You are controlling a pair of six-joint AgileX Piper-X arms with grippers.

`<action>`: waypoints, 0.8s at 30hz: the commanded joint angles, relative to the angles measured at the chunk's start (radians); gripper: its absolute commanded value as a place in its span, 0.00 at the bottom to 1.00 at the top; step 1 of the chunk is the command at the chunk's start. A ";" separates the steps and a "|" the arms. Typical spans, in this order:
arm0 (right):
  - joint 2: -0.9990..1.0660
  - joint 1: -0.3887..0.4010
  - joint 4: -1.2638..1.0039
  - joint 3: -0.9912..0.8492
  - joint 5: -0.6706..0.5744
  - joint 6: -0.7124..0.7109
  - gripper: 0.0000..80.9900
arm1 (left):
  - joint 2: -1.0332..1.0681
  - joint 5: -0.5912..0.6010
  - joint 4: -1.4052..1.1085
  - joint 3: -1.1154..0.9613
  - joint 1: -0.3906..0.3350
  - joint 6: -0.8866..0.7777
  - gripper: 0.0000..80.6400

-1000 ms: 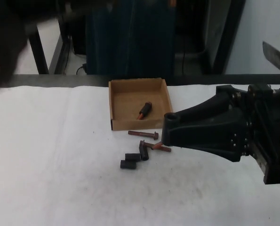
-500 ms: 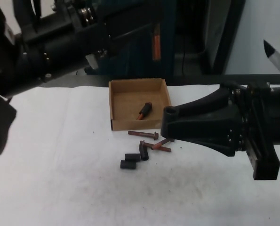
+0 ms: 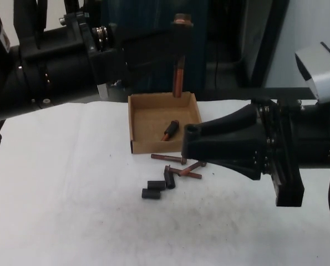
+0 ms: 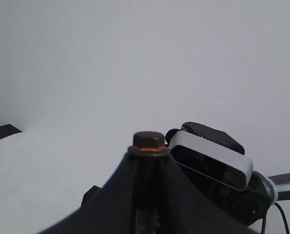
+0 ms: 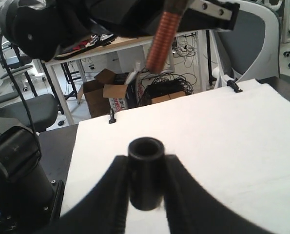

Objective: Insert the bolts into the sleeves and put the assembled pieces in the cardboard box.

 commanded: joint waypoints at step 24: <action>0.071 0.049 -0.083 -0.005 0.066 0.011 0.00 | -0.011 -0.072 0.105 -0.002 0.002 0.014 0.01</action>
